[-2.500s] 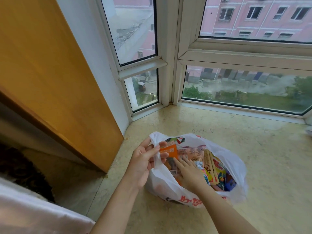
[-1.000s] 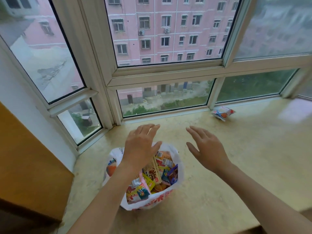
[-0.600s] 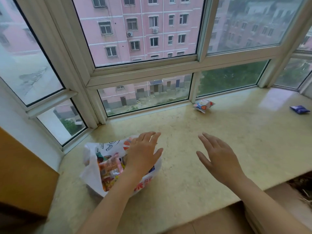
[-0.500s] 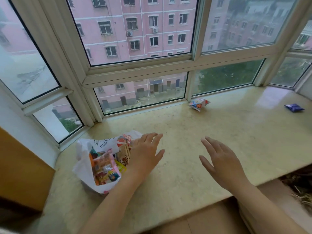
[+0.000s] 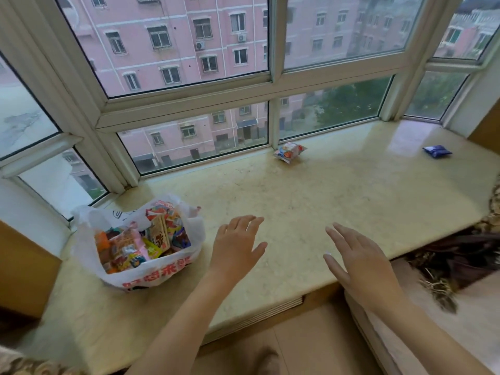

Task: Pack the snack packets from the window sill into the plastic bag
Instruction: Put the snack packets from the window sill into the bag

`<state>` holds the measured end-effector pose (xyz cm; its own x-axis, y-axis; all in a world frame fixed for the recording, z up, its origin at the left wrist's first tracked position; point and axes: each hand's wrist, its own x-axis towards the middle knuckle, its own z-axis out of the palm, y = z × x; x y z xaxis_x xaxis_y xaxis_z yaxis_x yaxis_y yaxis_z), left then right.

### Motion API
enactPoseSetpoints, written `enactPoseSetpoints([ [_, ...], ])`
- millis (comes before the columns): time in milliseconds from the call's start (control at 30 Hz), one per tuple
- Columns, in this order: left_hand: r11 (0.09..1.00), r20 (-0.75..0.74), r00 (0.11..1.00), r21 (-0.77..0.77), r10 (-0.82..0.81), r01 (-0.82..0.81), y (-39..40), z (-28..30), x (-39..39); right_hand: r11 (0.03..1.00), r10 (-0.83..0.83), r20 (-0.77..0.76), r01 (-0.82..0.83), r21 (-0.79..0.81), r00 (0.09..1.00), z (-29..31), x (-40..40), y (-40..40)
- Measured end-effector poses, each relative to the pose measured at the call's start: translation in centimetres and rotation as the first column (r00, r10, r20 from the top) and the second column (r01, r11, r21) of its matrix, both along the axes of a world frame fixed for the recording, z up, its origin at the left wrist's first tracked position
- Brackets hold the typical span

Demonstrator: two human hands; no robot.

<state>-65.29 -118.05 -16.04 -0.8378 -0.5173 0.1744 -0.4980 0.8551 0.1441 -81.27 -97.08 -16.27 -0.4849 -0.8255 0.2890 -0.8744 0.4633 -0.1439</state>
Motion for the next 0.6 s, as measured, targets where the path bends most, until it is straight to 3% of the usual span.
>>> enactPoseSetpoints([
  [600,0.995,-0.013,0.995,0.035,-0.094,0.094,-0.2,-1.4,-27.5,0.992,-0.061,0.044,0.056,0.117,0.997,-1.8,-22.7,-0.5],
])
